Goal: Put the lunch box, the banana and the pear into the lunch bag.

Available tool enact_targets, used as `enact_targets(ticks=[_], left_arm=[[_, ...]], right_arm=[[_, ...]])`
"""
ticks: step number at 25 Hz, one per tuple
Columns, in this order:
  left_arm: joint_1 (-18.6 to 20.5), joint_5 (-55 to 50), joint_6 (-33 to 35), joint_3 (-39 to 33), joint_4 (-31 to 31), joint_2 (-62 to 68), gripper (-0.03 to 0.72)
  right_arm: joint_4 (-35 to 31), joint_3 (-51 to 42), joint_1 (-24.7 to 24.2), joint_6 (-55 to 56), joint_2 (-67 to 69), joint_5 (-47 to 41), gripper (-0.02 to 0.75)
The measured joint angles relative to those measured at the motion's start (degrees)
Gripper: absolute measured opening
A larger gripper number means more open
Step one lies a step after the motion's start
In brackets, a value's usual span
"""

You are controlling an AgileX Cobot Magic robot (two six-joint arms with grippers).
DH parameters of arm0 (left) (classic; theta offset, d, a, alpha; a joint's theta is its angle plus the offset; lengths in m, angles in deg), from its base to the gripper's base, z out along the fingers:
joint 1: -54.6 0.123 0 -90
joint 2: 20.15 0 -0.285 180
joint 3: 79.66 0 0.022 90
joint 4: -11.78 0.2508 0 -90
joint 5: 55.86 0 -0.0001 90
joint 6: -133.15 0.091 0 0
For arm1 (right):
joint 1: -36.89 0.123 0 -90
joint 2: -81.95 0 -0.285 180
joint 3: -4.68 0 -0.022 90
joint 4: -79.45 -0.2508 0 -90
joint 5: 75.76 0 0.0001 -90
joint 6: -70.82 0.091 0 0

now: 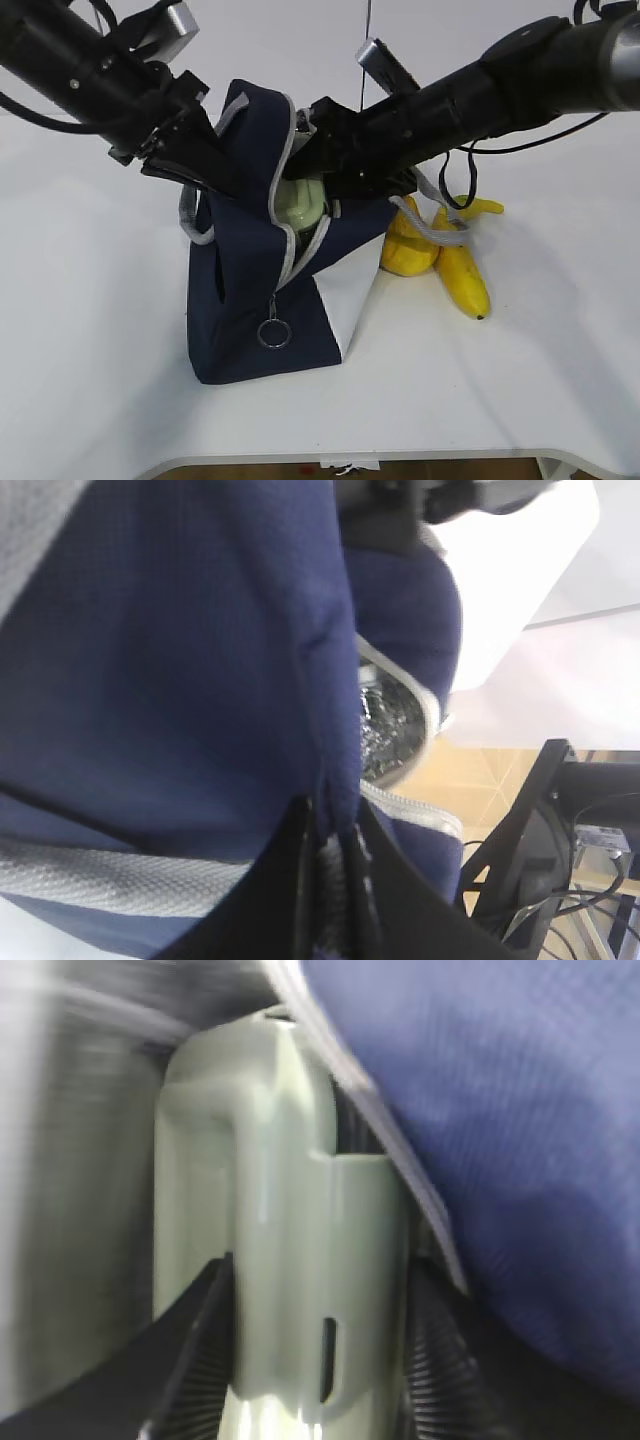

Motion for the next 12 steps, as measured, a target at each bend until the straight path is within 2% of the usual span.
enact_targets(ticks=[12], left_arm=[[0.0,0.0,0.1,0.0,1.7,1.7,0.013]], right_arm=[[-0.7,0.9,1.6,-1.7,5.5,2.4,0.370]])
